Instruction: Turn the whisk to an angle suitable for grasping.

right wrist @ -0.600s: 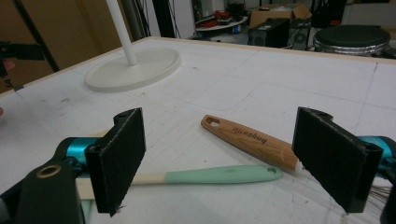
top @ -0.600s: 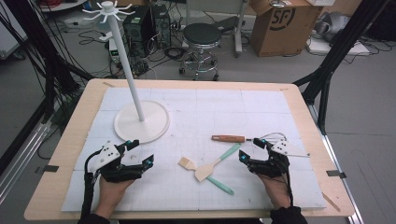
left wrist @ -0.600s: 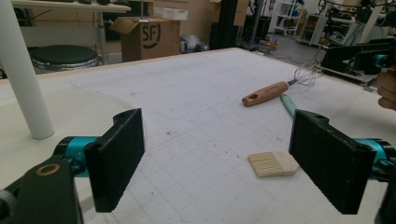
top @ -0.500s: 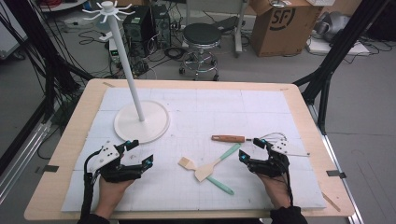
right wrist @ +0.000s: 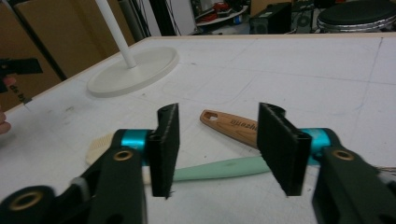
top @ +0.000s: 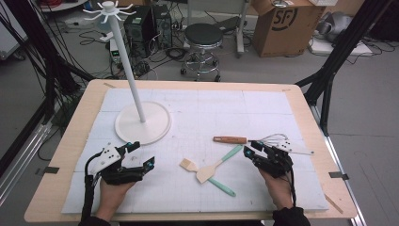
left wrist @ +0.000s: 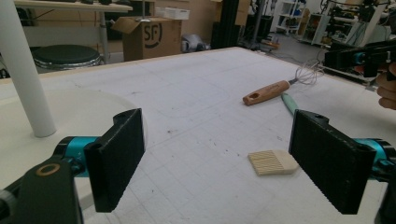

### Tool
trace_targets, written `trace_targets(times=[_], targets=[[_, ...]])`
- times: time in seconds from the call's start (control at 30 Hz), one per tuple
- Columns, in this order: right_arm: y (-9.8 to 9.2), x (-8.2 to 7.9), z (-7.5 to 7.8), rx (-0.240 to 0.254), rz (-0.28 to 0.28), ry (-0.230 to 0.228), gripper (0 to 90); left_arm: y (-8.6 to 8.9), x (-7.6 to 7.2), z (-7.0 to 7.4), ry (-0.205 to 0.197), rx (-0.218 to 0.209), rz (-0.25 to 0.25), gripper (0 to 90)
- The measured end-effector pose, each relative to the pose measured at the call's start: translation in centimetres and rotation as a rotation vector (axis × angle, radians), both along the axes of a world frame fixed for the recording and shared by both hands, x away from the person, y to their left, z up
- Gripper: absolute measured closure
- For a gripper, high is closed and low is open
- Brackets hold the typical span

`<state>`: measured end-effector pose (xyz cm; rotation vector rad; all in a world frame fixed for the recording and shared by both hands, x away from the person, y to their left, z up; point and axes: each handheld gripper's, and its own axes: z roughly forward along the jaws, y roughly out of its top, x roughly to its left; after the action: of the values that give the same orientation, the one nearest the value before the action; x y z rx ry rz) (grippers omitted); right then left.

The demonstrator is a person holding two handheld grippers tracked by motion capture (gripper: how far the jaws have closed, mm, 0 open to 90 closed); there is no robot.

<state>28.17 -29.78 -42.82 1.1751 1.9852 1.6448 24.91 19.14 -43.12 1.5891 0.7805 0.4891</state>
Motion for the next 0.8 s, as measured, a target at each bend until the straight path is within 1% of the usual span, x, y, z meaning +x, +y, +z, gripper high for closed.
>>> trace_targets(times=[0.03, 0.1, 0.13, 0.17, 0.2, 0.27, 0.3, 0.37, 0.4, 0.43, 0.5, 0.57, 0.67, 0.73, 0.77, 0.8], targets=[[0.0, 0.0, 0.0, -0.005, 0.004, 0.003, 61.8, 0.0, 0.0, 0.0, 0.0, 0.0, 0.0, 18.9], [0.0, 0.2, 0.0, -0.012, 0.005, 0.006, 69.7, 0.0, 0.0, 0.0, 0.001, 0.001, 0.0, 18.9], [0.1, 0.3, 0.0, -0.027, -0.002, 0.016, 74.5, 0.0, 0.0, 0.0, 0.002, -0.001, -0.002, 18.9], [0.1, 0.4, -0.1, -0.025, -0.003, 0.03, 79.4, 0.0, 0.0, 0.0, 0.002, -0.001, -0.003, 18.9], [0.1, 0.5, -0.1, -0.027, -0.002, 0.038, 82.8, 0.0, 0.0, 0.0, 0.002, -0.001, -0.003, 18.9], [0.1, 0.7, -0.2, -0.033, -0.017, 0.057, 88.3, -0.1, -0.1, 0.0, 0.0, 0.0, -0.004, 19.0], [0.1, 0.7, -0.2, -0.029, -0.018, 0.07, 89.5, -0.1, -0.1, 0.0, -0.001, 0.001, -0.004, 19.0], [-0.1, 1.0, -0.2, -0.024, -0.029, 0.073, 89.6, -0.1, -0.1, 0.0, 0.0, 0.0, -0.004, 19.0], [-0.2, 1.0, -0.2, -0.018, -0.029, 0.086, 89.6, -0.1, -0.1, 0.0, 0.001, -0.001, -0.004, 19.0], [-0.3, 1.1, -0.2, -0.019, -0.038, 0.08, 89.6, -0.1, -0.1, 0.0, 0.001, -0.001, -0.004, 19.1], [-0.4, 1.4, -0.3, -0.018, -0.041, 0.084, 89.7, 0.0, -0.1, 0.0, 0.001, 0.002, -0.003, 19.0], [-0.4, 1.7, -0.5, -0.026, -0.05, 0.091, 89.7, 0.0, -0.1, 0.0, 0.0, -0.004, 0.0, 19.1], [-0.5, 2.4, -0.7, -0.026, -0.066, 0.13, 89.6, 0.1, -0.1, 0.0, -0.001, -0.004, -0.001, 19.2], [-0.8, 2.7, -0.9, -0.019, -0.079, 0.145, 89.6, 0.1, 0.0, -0.1, -0.002, -0.012, -0.011, 19.4], [-0.9, 2.8, -1.0, -0.017, -0.085, 0.145, 89.7, 0.1, 0.2, -0.3, 0.017, -0.017, -0.018, 19.4], [-1.0, 2.8, -1.0, -0.015, -0.089, 0.144, 89.6, 0.1, 0.2, -0.4, 0.019, -0.012, -0.023, 19.4]])
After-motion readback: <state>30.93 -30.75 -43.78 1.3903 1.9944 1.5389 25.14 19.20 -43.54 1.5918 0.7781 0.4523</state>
